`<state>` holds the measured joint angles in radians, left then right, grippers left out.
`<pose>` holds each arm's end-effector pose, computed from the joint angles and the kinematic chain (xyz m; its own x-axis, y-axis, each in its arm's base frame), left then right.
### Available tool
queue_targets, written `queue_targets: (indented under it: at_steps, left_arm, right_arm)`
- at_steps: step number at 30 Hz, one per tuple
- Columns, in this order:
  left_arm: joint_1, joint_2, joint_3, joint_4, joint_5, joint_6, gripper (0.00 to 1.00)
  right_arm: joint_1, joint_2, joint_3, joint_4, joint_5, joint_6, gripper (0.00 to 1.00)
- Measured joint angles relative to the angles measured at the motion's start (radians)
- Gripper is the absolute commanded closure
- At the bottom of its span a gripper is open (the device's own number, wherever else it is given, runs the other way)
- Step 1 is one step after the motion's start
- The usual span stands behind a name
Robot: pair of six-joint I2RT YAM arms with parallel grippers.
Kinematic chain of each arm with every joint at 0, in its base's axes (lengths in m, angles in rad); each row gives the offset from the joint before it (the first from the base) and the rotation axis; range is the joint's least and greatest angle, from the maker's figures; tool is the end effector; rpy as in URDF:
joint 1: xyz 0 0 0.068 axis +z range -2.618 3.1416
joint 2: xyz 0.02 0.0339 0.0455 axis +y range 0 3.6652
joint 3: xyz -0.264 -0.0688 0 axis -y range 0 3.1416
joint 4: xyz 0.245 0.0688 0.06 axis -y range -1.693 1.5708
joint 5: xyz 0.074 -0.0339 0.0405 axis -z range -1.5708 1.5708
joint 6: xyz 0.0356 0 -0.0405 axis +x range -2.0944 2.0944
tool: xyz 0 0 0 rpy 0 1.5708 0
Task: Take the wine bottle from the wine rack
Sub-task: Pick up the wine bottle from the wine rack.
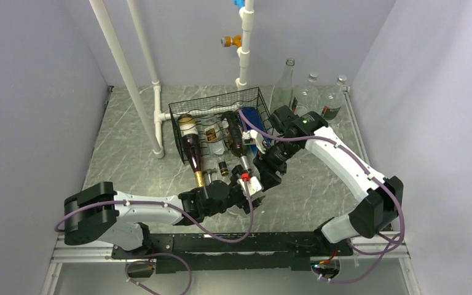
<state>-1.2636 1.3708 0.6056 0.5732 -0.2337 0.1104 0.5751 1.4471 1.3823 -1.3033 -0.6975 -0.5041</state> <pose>0.0963 -0.2763 0.2251 0.0372 0.2371 -0.9708 0.8597 0.4877 0.1521 0.2025 0.1585 0.3203 -0.4659 -0.7432 -0.4802 -0.8571 0.2442 0.4537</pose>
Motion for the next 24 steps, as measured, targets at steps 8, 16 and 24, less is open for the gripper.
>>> queue_targets:
  at_steps: [8,16,24]
  left_arm:
    - [0.001,-0.021,-0.033,0.033,0.000,-0.007,0.69]
    - [0.001,-0.042,-0.063,0.064,0.000,-0.019,0.69]
    - [-0.005,-0.056,-0.080,0.074,0.003,-0.013,0.69]
  right_arm:
    - [0.002,0.015,0.078,-0.077,-0.043,-0.114,0.31]
    - [0.002,-0.003,0.169,-0.103,-0.110,-0.245,0.23]
    - [-0.014,-0.188,0.005,-0.011,-0.231,-0.555,0.21]
